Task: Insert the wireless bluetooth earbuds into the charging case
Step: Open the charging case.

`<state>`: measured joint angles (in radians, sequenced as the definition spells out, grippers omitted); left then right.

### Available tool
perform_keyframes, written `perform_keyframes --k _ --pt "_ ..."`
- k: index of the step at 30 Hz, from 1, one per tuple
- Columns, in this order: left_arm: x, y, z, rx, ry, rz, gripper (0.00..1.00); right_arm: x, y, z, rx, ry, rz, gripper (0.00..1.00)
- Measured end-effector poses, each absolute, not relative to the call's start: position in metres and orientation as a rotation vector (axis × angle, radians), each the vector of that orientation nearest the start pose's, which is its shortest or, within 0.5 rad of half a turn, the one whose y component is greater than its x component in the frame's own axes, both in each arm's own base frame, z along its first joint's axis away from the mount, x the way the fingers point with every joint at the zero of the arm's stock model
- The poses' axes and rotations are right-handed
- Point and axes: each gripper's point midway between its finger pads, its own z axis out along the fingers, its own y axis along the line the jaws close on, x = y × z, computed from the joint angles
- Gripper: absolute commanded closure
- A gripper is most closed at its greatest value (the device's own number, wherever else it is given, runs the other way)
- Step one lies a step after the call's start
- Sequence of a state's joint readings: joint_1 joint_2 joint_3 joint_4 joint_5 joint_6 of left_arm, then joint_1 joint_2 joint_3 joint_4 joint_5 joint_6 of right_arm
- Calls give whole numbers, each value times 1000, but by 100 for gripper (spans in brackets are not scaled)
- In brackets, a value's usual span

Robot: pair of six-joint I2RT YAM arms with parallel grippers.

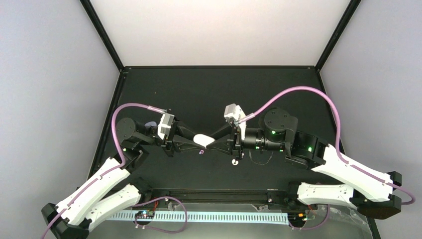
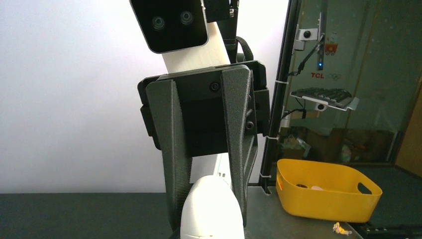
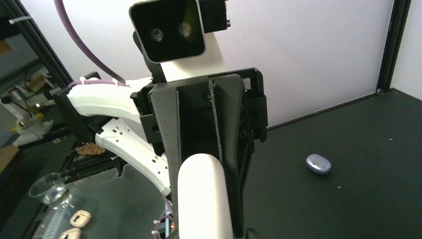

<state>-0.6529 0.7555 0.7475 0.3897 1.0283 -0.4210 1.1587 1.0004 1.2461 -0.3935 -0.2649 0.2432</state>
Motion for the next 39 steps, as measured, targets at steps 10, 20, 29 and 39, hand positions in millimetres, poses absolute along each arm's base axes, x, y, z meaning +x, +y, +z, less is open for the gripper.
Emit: perform_keyframes --k 10,20,29,39 --pt "93 -257 411 1111 1098 -1499 79 92 323 420 -1032 1552 1220 82" --pt "101 -262 407 1084 1141 -1528 74 96 320 415 -1015 1549 1187 85" --pt "106 -267 404 1073 1167 -1551 98 101 316 413 -997 1544 1146 68" --pt "111 -270 401 1066 1183 -1541 98 111 306 420 -926 1539 1095 50"
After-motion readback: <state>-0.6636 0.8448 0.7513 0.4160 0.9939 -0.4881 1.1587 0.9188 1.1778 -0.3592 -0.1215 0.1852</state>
